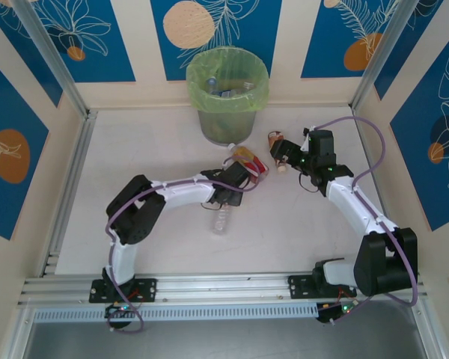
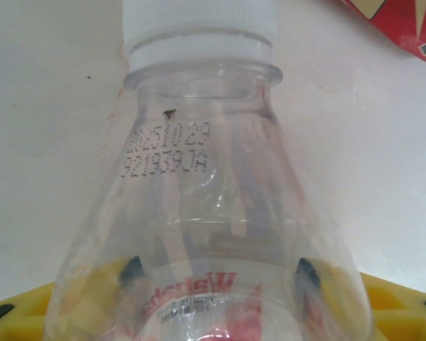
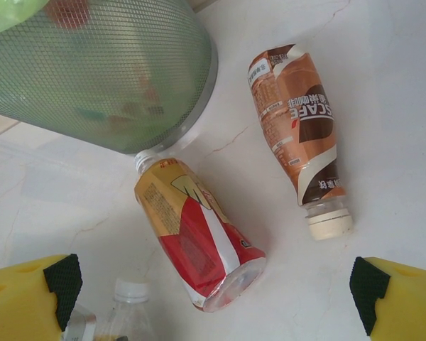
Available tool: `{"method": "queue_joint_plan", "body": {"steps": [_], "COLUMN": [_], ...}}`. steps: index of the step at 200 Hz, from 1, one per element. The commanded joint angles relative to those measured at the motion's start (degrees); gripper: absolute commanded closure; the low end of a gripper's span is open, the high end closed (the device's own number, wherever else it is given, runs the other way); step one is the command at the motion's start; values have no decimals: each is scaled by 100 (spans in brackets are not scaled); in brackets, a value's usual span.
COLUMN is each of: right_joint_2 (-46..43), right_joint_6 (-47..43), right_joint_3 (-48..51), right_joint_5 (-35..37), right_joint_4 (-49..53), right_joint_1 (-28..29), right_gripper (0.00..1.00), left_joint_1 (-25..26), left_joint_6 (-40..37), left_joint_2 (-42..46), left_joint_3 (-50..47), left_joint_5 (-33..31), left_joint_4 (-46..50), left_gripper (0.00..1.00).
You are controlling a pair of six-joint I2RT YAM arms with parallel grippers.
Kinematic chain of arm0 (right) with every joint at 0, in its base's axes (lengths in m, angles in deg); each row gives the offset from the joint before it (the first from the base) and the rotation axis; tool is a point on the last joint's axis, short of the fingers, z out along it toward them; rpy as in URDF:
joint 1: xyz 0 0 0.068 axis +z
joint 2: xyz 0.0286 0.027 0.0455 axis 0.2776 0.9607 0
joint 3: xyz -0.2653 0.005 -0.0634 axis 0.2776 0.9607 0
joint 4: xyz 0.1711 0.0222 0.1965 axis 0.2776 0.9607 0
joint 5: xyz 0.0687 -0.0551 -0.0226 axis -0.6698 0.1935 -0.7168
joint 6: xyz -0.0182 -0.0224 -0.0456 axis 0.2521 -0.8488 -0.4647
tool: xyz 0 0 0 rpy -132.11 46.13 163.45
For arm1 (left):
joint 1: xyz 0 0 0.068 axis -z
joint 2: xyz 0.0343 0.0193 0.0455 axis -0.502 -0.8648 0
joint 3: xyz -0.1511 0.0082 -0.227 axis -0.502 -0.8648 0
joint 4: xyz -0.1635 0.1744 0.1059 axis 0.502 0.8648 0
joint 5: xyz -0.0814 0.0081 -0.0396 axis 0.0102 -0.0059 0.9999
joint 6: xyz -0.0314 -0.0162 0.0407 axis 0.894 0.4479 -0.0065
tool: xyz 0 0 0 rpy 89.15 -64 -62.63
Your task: Put the plastic bottles in the bin
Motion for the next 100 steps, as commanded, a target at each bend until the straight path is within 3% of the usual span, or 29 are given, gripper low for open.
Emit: {"method": "queue_joint_plan", "body": {"steps": [1,100], "right_joint_2": [7,-64], "right_joint_6": [9,53], "right_joint_3": [-281,-319], "right_joint_5": [-71,-59], "right_joint_4": [81,147], "right_joint_1": [-22,-27], "right_gripper": [0,1], "left_joint_1": [-181,-1040], "left_joint_6": [-341,-1004], "left_joint_2": [471,1646], "left_joint_3": [-139,201], "left_joint_5": [163,703], "left_joint_4": [-214,-53], "left_gripper": [44,42]}}
